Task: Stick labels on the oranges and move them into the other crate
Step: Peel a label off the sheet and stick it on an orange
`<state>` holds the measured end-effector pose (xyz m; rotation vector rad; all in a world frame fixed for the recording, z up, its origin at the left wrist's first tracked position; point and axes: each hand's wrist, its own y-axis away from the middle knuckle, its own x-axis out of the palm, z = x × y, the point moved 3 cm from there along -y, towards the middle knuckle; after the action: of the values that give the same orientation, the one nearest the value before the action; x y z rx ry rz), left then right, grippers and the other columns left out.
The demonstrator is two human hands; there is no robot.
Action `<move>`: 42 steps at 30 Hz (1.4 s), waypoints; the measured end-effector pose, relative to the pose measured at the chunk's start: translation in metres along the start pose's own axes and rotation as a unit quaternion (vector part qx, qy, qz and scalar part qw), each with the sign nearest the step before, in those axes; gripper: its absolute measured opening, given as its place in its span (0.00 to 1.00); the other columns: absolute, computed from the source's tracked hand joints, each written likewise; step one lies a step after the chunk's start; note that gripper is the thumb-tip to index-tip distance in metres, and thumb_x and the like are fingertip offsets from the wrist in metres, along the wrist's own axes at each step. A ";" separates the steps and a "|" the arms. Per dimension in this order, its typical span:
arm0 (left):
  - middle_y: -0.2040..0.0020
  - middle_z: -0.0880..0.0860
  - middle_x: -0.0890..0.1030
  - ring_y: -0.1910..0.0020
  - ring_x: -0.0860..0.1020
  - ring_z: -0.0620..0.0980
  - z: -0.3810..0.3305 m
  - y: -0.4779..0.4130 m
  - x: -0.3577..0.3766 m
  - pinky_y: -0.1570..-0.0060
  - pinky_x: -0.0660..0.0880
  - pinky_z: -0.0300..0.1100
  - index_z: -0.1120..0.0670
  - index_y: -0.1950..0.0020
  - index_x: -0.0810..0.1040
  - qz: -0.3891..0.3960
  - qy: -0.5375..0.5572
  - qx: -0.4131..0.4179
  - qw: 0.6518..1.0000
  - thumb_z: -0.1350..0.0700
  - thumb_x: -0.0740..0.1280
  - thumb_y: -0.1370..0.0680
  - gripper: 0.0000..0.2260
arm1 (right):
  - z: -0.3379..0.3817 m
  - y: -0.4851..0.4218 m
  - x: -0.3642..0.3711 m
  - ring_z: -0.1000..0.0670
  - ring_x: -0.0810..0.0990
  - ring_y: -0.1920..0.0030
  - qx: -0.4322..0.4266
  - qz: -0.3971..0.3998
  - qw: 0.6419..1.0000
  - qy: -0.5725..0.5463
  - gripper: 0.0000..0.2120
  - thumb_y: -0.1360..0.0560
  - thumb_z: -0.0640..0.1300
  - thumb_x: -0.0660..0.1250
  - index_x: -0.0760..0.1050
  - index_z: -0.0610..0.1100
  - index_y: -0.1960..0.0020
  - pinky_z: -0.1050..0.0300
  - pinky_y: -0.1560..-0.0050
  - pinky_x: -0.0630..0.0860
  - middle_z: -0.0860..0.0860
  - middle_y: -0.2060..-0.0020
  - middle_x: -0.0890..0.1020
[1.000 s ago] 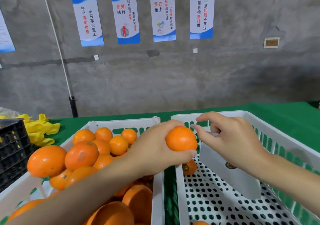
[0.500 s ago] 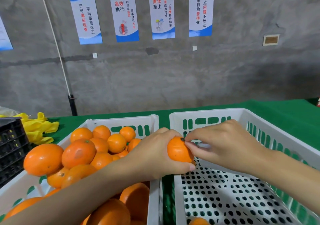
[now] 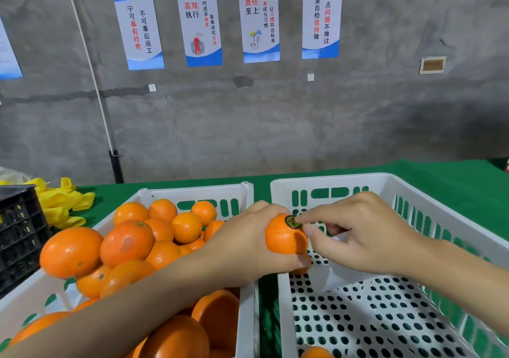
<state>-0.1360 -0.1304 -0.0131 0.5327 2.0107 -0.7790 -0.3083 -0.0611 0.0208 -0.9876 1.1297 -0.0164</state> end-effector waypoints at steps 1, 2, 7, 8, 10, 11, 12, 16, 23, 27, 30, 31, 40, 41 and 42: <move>0.44 0.37 0.72 0.46 0.75 0.39 0.000 0.000 0.000 0.46 0.78 0.44 0.33 0.36 0.69 0.002 0.003 0.002 1.000 0.29 0.71 0.36 0.31 | -0.001 -0.001 0.000 0.58 0.68 0.78 0.010 -0.005 1.000 0.002 0.16 0.26 0.53 0.61 0.84 0.55 0.44 0.64 0.74 0.67 0.58 0.80 0.68; 0.43 0.37 0.71 0.45 0.75 0.39 0.000 0.000 0.000 0.45 0.78 0.44 0.33 0.34 0.68 0.007 0.004 0.005 1.000 0.30 0.73 0.34 0.31 | -0.001 -0.001 0.000 0.57 0.66 0.78 0.018 -0.001 1.000 0.000 0.18 0.26 0.53 0.60 0.82 0.56 0.41 0.66 0.73 0.64 0.58 0.80 0.64; 0.41 0.35 0.71 0.43 0.74 0.40 -0.002 0.000 0.001 0.43 0.77 0.45 0.35 0.32 0.68 0.017 -0.011 0.023 1.000 0.31 0.73 0.33 0.32 | -0.001 0.000 0.001 0.55 0.66 0.77 0.010 0.018 1.000 -0.018 0.16 0.27 0.51 0.59 0.86 0.53 0.50 0.65 0.73 0.67 0.59 0.81 0.66; 0.41 0.35 0.71 0.43 0.74 0.40 -0.001 0.000 0.001 0.43 0.77 0.45 0.35 0.32 0.68 0.016 -0.013 0.022 1.000 0.31 0.73 0.33 0.33 | -0.002 0.000 0.000 0.54 0.68 0.77 0.010 0.008 1.000 -0.023 0.16 0.27 0.51 0.59 0.86 0.51 0.56 0.60 0.73 0.70 0.57 0.80 0.70; 0.39 0.36 0.71 0.41 0.74 0.41 -0.001 0.000 0.000 0.41 0.77 0.46 0.35 0.30 0.67 0.012 -0.007 0.020 1.000 0.31 0.73 0.32 0.33 | -0.005 -0.001 -0.001 0.53 0.67 0.77 0.023 -0.028 0.999 -0.020 0.16 0.26 0.51 0.59 0.81 0.49 0.66 0.57 0.74 0.69 0.53 0.79 0.70; 0.38 0.35 0.71 0.41 0.73 0.40 -0.001 0.001 0.000 0.41 0.77 0.46 0.34 0.30 0.66 0.013 -0.002 0.022 1.000 0.31 0.73 0.32 0.33 | -0.009 -0.002 -0.002 0.52 0.66 0.77 0.044 -0.049 0.998 -0.020 0.17 0.24 0.51 0.60 0.77 0.49 0.69 0.56 0.73 0.68 0.52 0.80 0.68; 0.38 0.34 0.70 0.40 0.73 0.39 -0.001 0.001 -0.001 0.40 0.77 0.45 0.34 0.30 0.65 0.016 0.004 0.025 1.000 0.31 0.73 0.32 0.33 | -0.013 -0.003 -0.004 0.52 0.66 0.76 0.071 -0.070 0.995 -0.022 0.18 0.23 0.52 0.61 0.74 0.49 0.70 0.55 0.72 0.67 0.52 0.80 0.67; 0.37 0.29 0.68 0.38 0.71 0.33 -0.008 0.004 -0.001 0.38 0.75 0.38 0.31 0.29 0.63 0.050 0.034 0.043 0.997 0.34 0.74 0.31 0.34 | -0.030 -0.005 -0.009 0.53 0.65 0.77 0.170 -0.127 0.976 -0.041 0.16 0.22 0.51 0.64 0.81 0.47 0.65 0.58 0.73 0.63 0.52 0.80 0.68; 0.32 0.30 0.68 0.33 0.67 0.31 -0.019 0.004 0.002 0.36 0.67 0.27 0.32 0.27 0.62 0.140 0.013 0.080 0.987 0.38 0.76 0.29 0.35 | -0.061 -0.003 -0.005 0.54 0.63 0.79 0.294 -0.114 0.947 -0.066 0.15 0.23 0.52 0.65 0.78 0.52 0.67 0.65 0.76 0.59 0.52 0.82 0.71; 0.31 0.28 0.68 0.33 0.67 0.30 -0.020 0.002 0.005 0.36 0.66 0.26 0.29 0.28 0.61 0.182 0.023 0.062 0.981 0.38 0.76 0.30 0.35 | -0.071 0.001 0.000 0.53 0.68 0.79 0.330 -0.097 0.939 -0.013 0.15 0.23 0.54 0.64 0.76 0.54 0.68 0.62 0.73 0.60 0.55 0.79 0.77; 0.30 0.30 0.68 0.32 0.68 0.31 -0.018 0.001 0.007 0.34 0.66 0.31 0.30 0.27 0.62 0.208 0.020 0.036 0.977 0.37 0.75 0.30 0.36 | -0.077 0.000 -0.002 0.53 0.68 0.79 0.340 -0.106 0.934 0.015 0.15 0.23 0.51 0.65 0.75 0.54 0.69 0.61 0.73 0.60 0.57 0.80 0.75; 0.30 0.30 0.69 0.33 0.67 0.31 -0.017 0.001 0.008 0.35 0.65 0.30 0.31 0.26 0.62 0.216 0.022 0.028 0.976 0.36 0.75 0.30 0.36 | -0.077 0.000 -0.003 0.53 0.67 0.79 0.341 -0.111 0.933 0.020 0.15 0.23 0.51 0.65 0.75 0.53 0.68 0.60 0.74 0.59 0.58 0.82 0.73; 0.35 0.27 0.74 0.34 0.69 0.26 -0.023 0.006 0.001 0.30 0.67 0.36 0.31 0.31 0.69 0.120 0.230 -0.044 0.965 0.29 0.69 0.35 0.33 | -0.059 -0.006 0.010 0.39 0.80 0.49 0.327 -0.101 0.917 -0.206 0.15 0.23 0.56 0.65 0.81 0.45 0.57 0.44 0.43 0.76 0.40 0.53 0.83; 0.36 0.31 0.77 0.35 0.73 0.30 -0.028 0.005 0.002 0.32 0.70 0.37 0.31 0.36 0.74 0.120 0.272 -0.044 0.954 0.31 0.69 0.34 0.26 | -0.056 -0.007 0.015 0.39 0.80 0.49 0.338 -0.107 0.909 -0.218 0.15 0.24 0.55 0.66 0.81 0.44 0.57 0.43 0.43 0.76 0.39 0.54 0.83; 0.38 0.37 0.81 0.36 0.77 0.36 -0.034 0.005 0.004 0.35 0.74 0.40 0.34 0.39 0.79 0.132 0.304 -0.041 0.942 0.35 0.70 0.31 0.20 | -0.053 -0.009 0.019 0.40 0.81 0.50 0.345 -0.115 0.903 -0.228 0.15 0.24 0.55 0.66 0.81 0.44 0.57 0.46 0.44 0.77 0.40 0.55 0.83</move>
<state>-0.1547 -0.1030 -0.0042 1.0697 2.4420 -0.3831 -0.3348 -0.1099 0.0086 -0.4376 0.4967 -0.3398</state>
